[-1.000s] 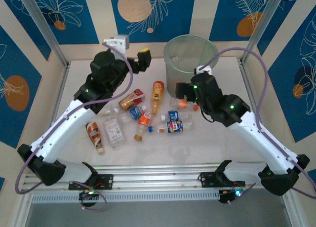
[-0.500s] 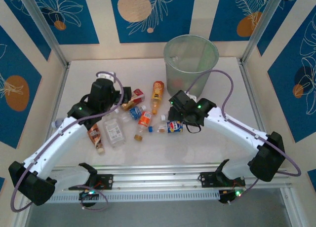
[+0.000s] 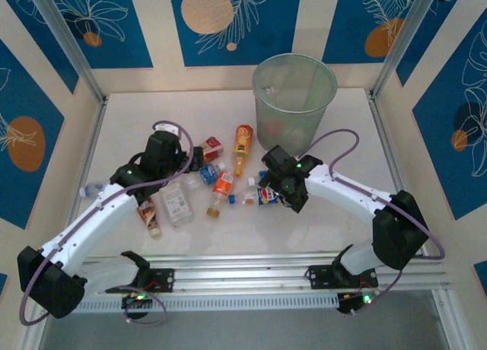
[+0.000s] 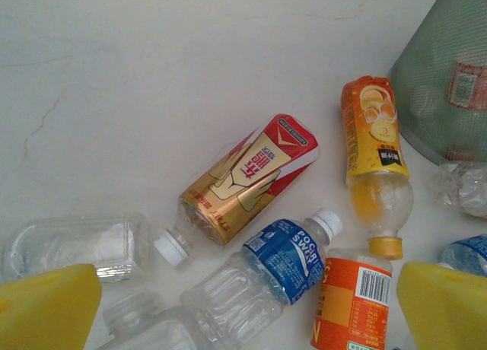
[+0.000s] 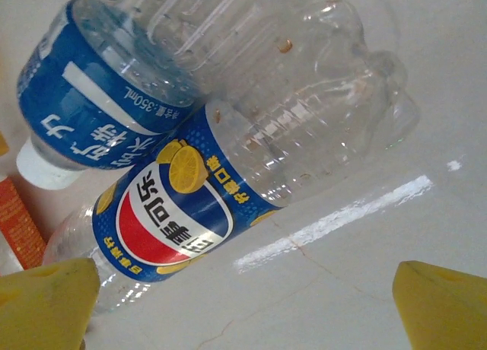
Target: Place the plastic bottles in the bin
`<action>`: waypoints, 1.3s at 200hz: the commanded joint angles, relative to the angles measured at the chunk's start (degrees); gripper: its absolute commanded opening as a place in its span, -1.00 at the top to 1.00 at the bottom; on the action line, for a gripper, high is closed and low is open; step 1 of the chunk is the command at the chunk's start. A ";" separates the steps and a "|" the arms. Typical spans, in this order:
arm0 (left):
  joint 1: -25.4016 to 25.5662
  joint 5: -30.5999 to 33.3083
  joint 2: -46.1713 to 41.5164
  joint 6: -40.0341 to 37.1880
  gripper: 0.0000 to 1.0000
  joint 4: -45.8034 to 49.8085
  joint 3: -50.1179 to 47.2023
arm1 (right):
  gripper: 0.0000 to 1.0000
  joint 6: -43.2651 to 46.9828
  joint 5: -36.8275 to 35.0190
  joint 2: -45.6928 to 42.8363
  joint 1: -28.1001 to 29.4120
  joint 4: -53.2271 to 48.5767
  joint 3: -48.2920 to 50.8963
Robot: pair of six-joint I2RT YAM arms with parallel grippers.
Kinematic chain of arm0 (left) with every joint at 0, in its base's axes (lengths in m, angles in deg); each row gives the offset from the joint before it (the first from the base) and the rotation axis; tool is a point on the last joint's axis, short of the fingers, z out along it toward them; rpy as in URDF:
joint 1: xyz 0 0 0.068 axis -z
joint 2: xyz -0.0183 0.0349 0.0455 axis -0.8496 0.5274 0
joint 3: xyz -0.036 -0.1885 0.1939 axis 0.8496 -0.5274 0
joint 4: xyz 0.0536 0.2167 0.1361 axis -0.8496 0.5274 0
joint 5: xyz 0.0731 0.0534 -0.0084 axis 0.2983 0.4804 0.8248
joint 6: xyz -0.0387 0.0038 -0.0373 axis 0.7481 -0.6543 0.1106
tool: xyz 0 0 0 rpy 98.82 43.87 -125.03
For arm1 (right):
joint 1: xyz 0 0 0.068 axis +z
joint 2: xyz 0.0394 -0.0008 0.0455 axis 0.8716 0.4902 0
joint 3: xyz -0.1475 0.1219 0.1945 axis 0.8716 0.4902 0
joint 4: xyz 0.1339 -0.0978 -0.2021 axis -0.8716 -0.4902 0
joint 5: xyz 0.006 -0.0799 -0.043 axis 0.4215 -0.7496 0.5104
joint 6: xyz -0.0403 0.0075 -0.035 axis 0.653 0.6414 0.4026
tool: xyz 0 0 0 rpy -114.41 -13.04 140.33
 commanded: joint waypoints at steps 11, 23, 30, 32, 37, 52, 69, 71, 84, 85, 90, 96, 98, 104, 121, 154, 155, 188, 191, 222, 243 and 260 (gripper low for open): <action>-0.68 -1.63 1.10 -1.44 -0.99 -1.68 -0.76 | -0.99 -4.48 1.82 3.19 -0.55 1.82 0.77; -0.64 -1.82 1.68 -1.36 -0.99 -1.75 -0.85 | -0.99 -4.66 2.04 4.26 -0.57 2.69 0.84; -0.64 -1.99 1.83 -1.32 -0.99 -1.81 -0.85 | -0.99 -4.69 2.03 4.70 -0.52 3.19 0.86; -0.64 -2.07 1.89 -1.32 -0.99 -1.86 -0.92 | -0.99 -4.69 2.00 4.86 -0.52 3.42 0.86; -0.66 -2.21 2.05 -1.23 -0.99 -1.97 -0.94 | -0.99 -4.75 1.98 5.11 -0.49 3.70 0.87; -0.64 -2.74 2.24 -1.14 -0.99 -2.36 -1.11 | -0.99 -5.03 1.57 6.04 -0.58 4.36 1.02; -0.64 -2.97 2.23 -1.22 -0.99 -2.57 -1.05 | -1.00 -5.55 1.22 6.78 -0.69 4.80 1.73; -0.64 -2.97 2.24 -1.23 -0.99 -2.62 -1.03 | -1.00 -5.63 1.26 6.86 -0.70 4.91 1.87; -0.64 -3.05 2.19 -1.27 -0.99 -2.55 -0.94 | -1.00 -6.20 1.16 7.06 -0.84 5.35 3.00; -0.64 -3.01 2.17 -1.29 -0.99 -2.59 -0.94 | -1.00 -6.28 1.12 7.06 -0.86 5.35 3.08; -0.62 -3.06 2.16 -1.36 -0.99 -2.63 -0.94 | -1.00 -6.65 1.06 7.06 -0.92 5.43 3.65; -0.66 -3.12 2.11 -1.29 -0.99 -2.63 -0.95 | -0.99 -7.04 1.16 7.04 -0.96 5.69 4.26; -0.65 -3.14 2.10 -1.24 -0.99 -2.59 -0.96 | -0.99 -7.12 1.17 7.06 -1.01 5.81 4.53; -0.64 -3.23 2.13 -1.22 -0.99 -2.58 -0.94 | -0.98 -7.22 1.25 7.00 -1.05 6.10 4.99; -0.64 -3.50 2.23 -1.07 -0.99 -2.63 -0.94 | -0.97 -7.89 0.94 6.89 -1.27 6.25 6.25; -0.64 -3.76 2.16 -0.70 -0.99 -2.57 -0.85 | -0.93 -8.44 -0.23 6.71 -1.57 6.56 7.99; -0.64 -3.76 2.16 -0.70 -0.99 -2.56 -0.85 | -0.93 -8.45 -0.27 6.71 -1.57 6.61 8.07; -0.65 -3.50 1.80 -0.70 -0.99 -2.46 -0.85 | -0.85 -9.51 -1.33 6.72 -2.47 7.50 10.49; -0.64 -3.50 1.80 -0.70 -0.99 -2.41 -0.85 | -0.84 -9.59 -1.43 6.65 -2.62 7.71 10.87; -0.64 -3.41 1.88 -0.71 -0.99 -2.30 -0.67 | -0.72 -9.60 -1.53 6.54 -3.66 9.46 13.40; -0.64 -3.42 2.02 -0.61 -0.99 -2.37 -0.59 | -0.57 -9.48 -1.74 6.48 -3.95 9.44 14.13; -0.64 -3.42 2.14 -0.61 -0.99 -2.35 -0.50 | -0.38 -9.43 -2.85 5.39 -3.91 8.30 14.18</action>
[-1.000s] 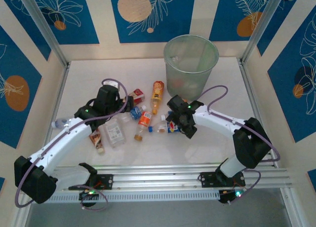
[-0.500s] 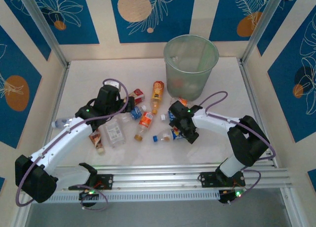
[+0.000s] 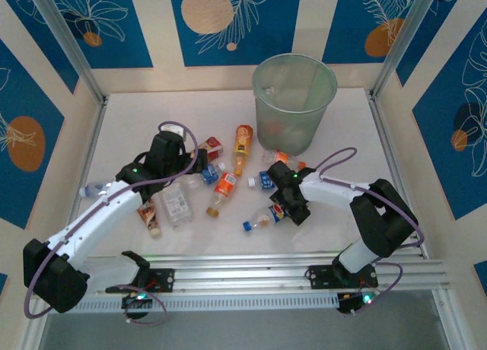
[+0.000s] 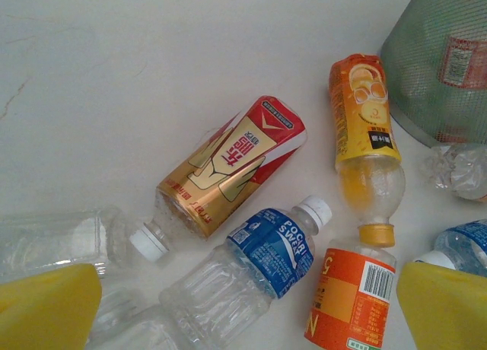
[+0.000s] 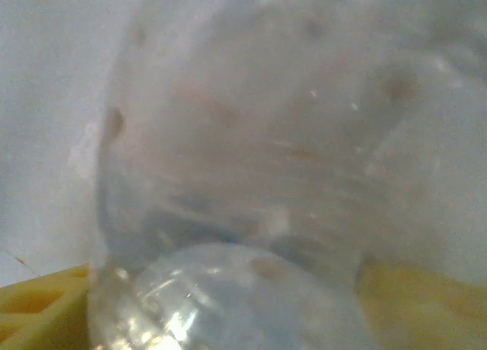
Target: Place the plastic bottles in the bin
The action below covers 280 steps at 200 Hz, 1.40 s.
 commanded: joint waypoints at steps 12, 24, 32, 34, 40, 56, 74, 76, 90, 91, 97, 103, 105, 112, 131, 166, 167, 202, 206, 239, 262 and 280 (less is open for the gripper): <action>-0.62 -0.38 -0.03 -0.53 -0.99 -0.71 0.42 | -0.26 -0.99 -4.90 -1.50 -0.45 -2.03 2.04; -0.65 -0.15 -0.05 -0.61 -0.99 -0.60 0.54 | -0.24 -1.16 -7.12 -3.02 -0.26 -4.73 1.56; -0.61 -0.07 0.02 -0.59 -0.99 -0.63 0.64 | -0.24 -1.24 -8.68 -4.23 -0.04 -7.06 1.20; -0.62 0.00 0.06 -0.63 -0.99 -0.64 0.67 | -0.24 -1.25 -9.10 -4.53 -0.03 -7.60 1.10; -0.62 0.18 0.03 -0.70 -0.99 -0.64 0.75 | -0.25 -1.34 -10.46 -5.45 0.26 -9.45 0.68; -0.62 0.20 0.24 -0.78 -0.99 -0.70 1.01 | -0.20 -1.27 -14.37 -8.52 1.38 -14.44 -0.97; -0.62 0.11 0.60 -0.88 -0.99 -0.82 1.36 | -0.12 -0.63 -19.15 -12.30 3.24 -19.88 -3.90; -0.62 0.11 0.60 -0.88 -0.99 -0.75 1.38 | -0.11 -0.51 -19.74 -12.66 3.48 -20.47 -4.26; -0.62 -0.07 0.95 -0.70 -0.99 -1.01 1.48 | -0.08 0.89 -23.91 -15.49 5.04 -24.53 -7.78; -0.62 -0.07 1.00 -0.70 -0.99 -1.00 1.52 | -0.08 0.89 -23.91 -15.49 5.04 -24.53 -7.78; -0.62 -0.15 1.08 -0.61 -0.99 -1.07 1.54 | -0.06 1.69 -25.70 -16.50 5.77 -25.96 -9.37; -0.62 -0.16 1.13 -0.46 -0.99 -1.13 1.53 | -0.04 2.86 -27.34 -17.43 6.41 -26.94 -11.14; -0.62 -0.20 1.13 -0.44 -0.99 -1.09 1.49 | -0.04 3.31 -28.05 -17.76 6.62 -27.21 -11.59; -0.62 -0.30 1.15 -0.36 -0.99 -1.32 1.48 | -0.03 5.16 -30.03 -18.58 7.31 -27.78 -13.67; -0.63 -0.55 1.39 -0.35 -0.99 -1.83 1.26 | -0.03 13.21 -34.86 -20.15 8.18 -26.95 -19.46; -0.62 -5.28 1.16 -2.07 -0.99 -3.54 0.19 | -0.04 29.67 -42.23 -20.82 8.18 -20.22 -28.47; -0.62 -5.48 1.14 -2.17 -0.99 -3.67 0.13 | -0.04 30.11 -42.38 -20.83 8.18 -19.95 -28.62; 0.90 -21.92 -0.36 -10.72 -0.99 -9.43 -1.62 | -0.05 44.33 -44.11 -21.02 4.91 -9.98 -33.18; 1.61 -23.90 -0.34 -12.21 -0.99 -9.66 -1.60 | -0.05 46.16 -43.90 -21.03 4.36 -8.56 -33.47; 13.95 -23.36 2.52 -26.02 -0.99 -11.70 -3.78 | -0.03 55.72 -39.29 -20.44 -1.26 -0.06 -37.21; 19.73 -19.65 7.53 -31.15 -0.99 -18.73 -6.33 | -0.04 59.36 -34.48 -17.94 -5.05 2.79 -41.73; 23.23 -16.77 11.25 -35.07 -0.99 -24.18 -7.04 | -0.03 61.50 -32.35 -15.16 -6.80 3.39 -46.08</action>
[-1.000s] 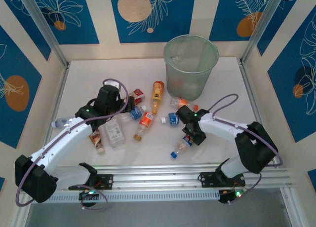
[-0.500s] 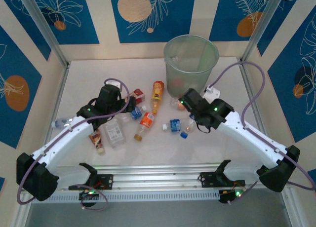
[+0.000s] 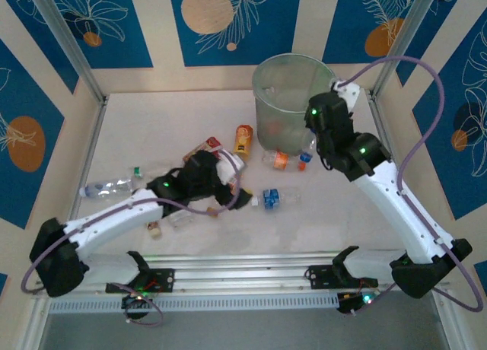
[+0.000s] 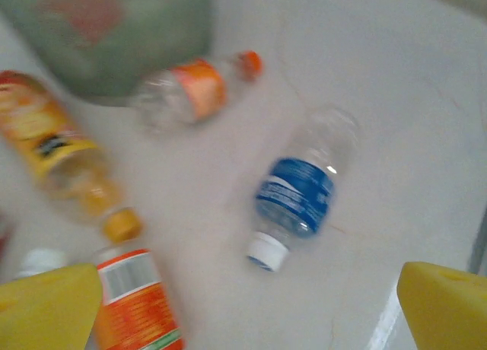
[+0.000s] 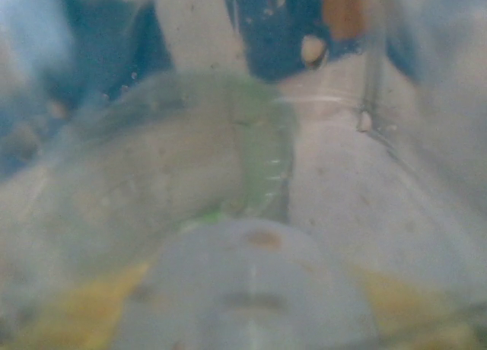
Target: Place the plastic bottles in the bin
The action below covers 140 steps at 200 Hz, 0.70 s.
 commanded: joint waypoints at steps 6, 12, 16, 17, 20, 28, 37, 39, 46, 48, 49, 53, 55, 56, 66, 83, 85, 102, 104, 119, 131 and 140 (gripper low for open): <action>4.33 4.05 5.78 -10.74 -0.99 -9.99 -1.78 | -0.04 8.03 4.60 4.22 -2.70 5.34 -7.45; 4.89 4.57 7.02 -11.51 -0.99 -10.88 -1.61 | -0.04 8.75 5.27 5.05 -3.28 5.67 -8.73; 5.17 4.84 7.76 -11.78 -0.99 -11.33 -1.37 | -0.03 9.11 5.74 5.64 -3.57 5.81 -9.43; 5.29 4.92 7.96 -11.83 -0.99 -11.47 -1.34 | -0.03 9.31 5.97 6.01 -3.75 5.85 -9.87; 5.44 5.28 8.45 -11.97 -0.99 -11.68 -1.12 | -0.03 9.55 6.46 6.49 -4.06 5.87 -10.66; 5.81 5.98 9.87 -12.14 -0.99 -12.02 -0.49 | -0.04 9.93 7.30 7.77 -4.68 5.91 -12.54; 6.29 6.40 11.03 -12.46 -0.99 -12.34 -0.10 | -0.03 11.11 8.14 9.44 -5.20 6.75 -14.62; 6.34 6.51 11.22 -12.42 -0.99 -12.47 -0.08 | -0.04 11.60 8.21 10.10 -5.36 7.15 -15.30; 6.66 6.98 11.83 -12.42 -0.99 -13.12 0.02 | -0.03 12.93 8.35 11.65 -5.56 8.41 -16.86; 6.78 7.05 12.06 -12.44 -0.99 -13.28 0.04 | -0.03 13.32 8.45 12.04 -5.63 8.81 -17.31; 6.80 7.03 12.13 -12.42 -0.99 -13.32 0.12 | -0.03 13.47 8.46 12.35 -5.66 8.97 -17.51; 6.91 7.02 12.40 -12.34 -0.99 -13.52 0.11 | -0.03 14.16 8.67 13.38 -5.81 9.59 -18.53; 6.91 7.02 12.53 -12.31 -0.99 -13.62 0.20 | -0.03 14.52 8.73 13.86 -5.85 9.85 -19.07; 6.91 6.97 12.63 -12.27 -0.99 -13.67 0.24 | -0.03 14.69 8.73 14.10 -5.90 10.06 -19.32; 7.08 7.00 13.32 -12.08 -0.99 -13.91 0.46 | -0.04 16.51 8.83 16.64 -6.16 12.01 -21.44; 7.11 7.19 14.20 -11.62 -0.99 -14.67 0.37 | -0.03 20.13 9.01 21.76 -6.69 16.98 -25.11; 7.14 7.26 14.34 -11.56 -0.99 -14.76 0.42 | -0.03 20.50 9.09 22.34 -6.77 17.61 -25.46; 7.18 7.95 15.00 -11.36 -0.99 -15.01 0.21 | -0.03 23.12 9.16 28.10 -7.64 20.21 -30.42; 7.13 8.04 15.01 -11.29 -0.99 -14.96 0.20 | -0.04 23.42 9.11 28.72 -7.78 20.37 -31.09; 7.18 8.97 15.10 -11.19 -0.99 -14.95 -0.06 | -0.03 25.35 9.11 34.14 -8.73 20.83 -36.43; 7.18 9.54 15.10 -11.04 -0.99 -14.94 -0.24 | -0.04 26.70 9.21 38.40 -9.57 20.13 -40.83; 7.14 9.84 15.01 -10.84 -0.99 -14.95 -0.33 | -0.03 27.30 9.34 41.56 -10.23 18.68 -44.13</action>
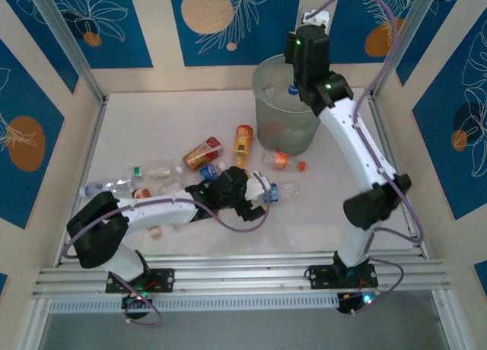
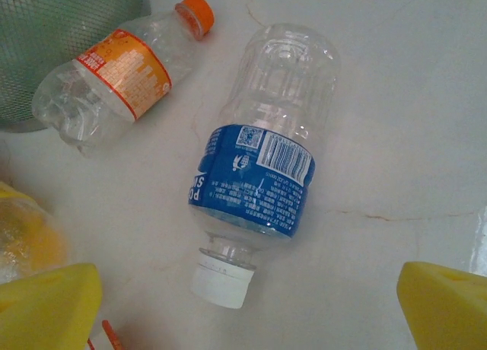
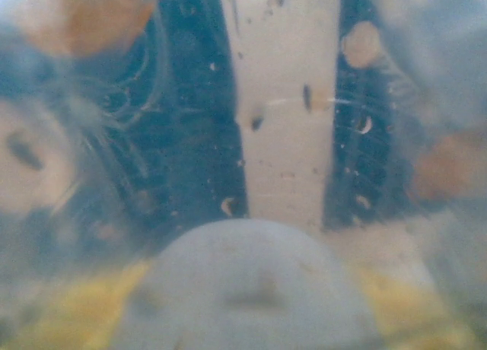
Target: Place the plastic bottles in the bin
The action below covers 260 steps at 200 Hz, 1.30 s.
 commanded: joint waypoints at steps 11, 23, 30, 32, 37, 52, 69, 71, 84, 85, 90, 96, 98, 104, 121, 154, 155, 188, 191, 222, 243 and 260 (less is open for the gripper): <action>0.66 2.40 -0.02 0.09 -0.99 -1.68 0.71 | -0.03 5.51 0.38 9.86 -2.57 -0.40 -11.16; 0.59 3.01 -0.40 0.45 -0.99 -2.02 0.35 | -0.04 5.84 0.88 12.68 -3.31 -2.08 -13.62; 0.53 3.22 -0.43 0.64 -0.99 -2.09 0.24 | -0.04 6.26 1.46 13.57 -3.67 -2.14 -13.65; 0.55 3.40 -0.48 0.65 -0.99 -2.13 0.17 | -0.04 6.41 1.55 13.72 -3.79 -2.02 -13.49; 0.53 3.59 -0.52 0.77 -0.99 -2.14 0.15 | -0.05 6.75 1.58 14.05 -3.94 -1.61 -12.97; 0.54 4.37 -0.56 1.13 -0.99 -1.96 0.01 | -0.05 7.61 1.76 14.39 -4.48 -0.42 -10.63; 0.53 4.99 -0.79 1.35 -0.99 -1.87 -0.18 | -0.05 7.03 1.59 14.26 -5.12 -1.31 -8.52; 0.53 5.01 -0.79 1.40 -0.99 -1.87 -0.20 | -0.05 6.88 1.67 14.25 -5.17 -1.44 -8.23; 0.53 5.52 -0.90 1.48 -0.99 -1.97 -0.29 | -0.06 5.97 1.94 13.57 -5.64 -2.18 -6.07; 0.58 5.57 -0.90 1.49 -0.99 -2.01 -0.29 | -0.06 5.92 1.94 13.50 -5.68 -2.19 -5.91; 0.53 5.71 -0.95 1.43 -0.99 -2.04 -0.38 | -0.06 5.55 2.07 13.15 -5.85 -2.38 -4.95; 0.53 5.91 -1.07 1.49 -0.99 -2.05 -0.38 | -0.06 5.26 2.20 12.79 -5.96 -2.44 -3.83; 0.55 5.94 -1.08 1.46 -0.99 -2.14 -0.38 | -0.06 5.12 2.20 12.63 -6.01 -2.47 -3.39; 0.45 6.06 -1.10 1.47 -0.99 -2.14 -0.38 | -0.07 4.90 2.21 12.27 -6.10 -2.33 -2.17; 0.44 6.63 -1.25 1.50 -0.99 -2.33 -0.38 | -0.09 4.72 2.03 11.04 -6.23 -1.61 1.18; 0.42 7.46 -1.37 1.57 -0.99 -2.14 -0.29 | -0.13 3.15 2.07 9.11 -6.66 -1.97 5.79; 0.39 7.47 -1.36 1.58 -0.99 -2.14 -0.29 | -0.13 3.10 2.09 9.07 -6.67 -2.01 5.90; 0.22 8.62 -1.72 1.57 -0.99 -1.93 -0.47 | -0.13 2.76 1.35 7.18 -6.93 -1.53 10.51; 0.18 8.68 -1.71 1.57 -0.99 -1.89 -0.47 | -0.13 2.65 1.26 6.91 -6.92 -1.39 11.05; 0.03 8.77 -1.83 1.59 -0.99 -1.57 -0.21 | -0.14 0.80 1.33 4.28 -7.38 -0.35 15.76; 0.04 9.05 -1.92 1.45 -0.99 -1.19 0.05 | -0.23 -0.33 1.41 2.97 -7.46 -0.60 17.35; -0.08 9.32 -1.99 1.45 -0.99 -1.00 0.15 | -0.34 -1.41 1.49 1.94 -7.41 -1.05 18.48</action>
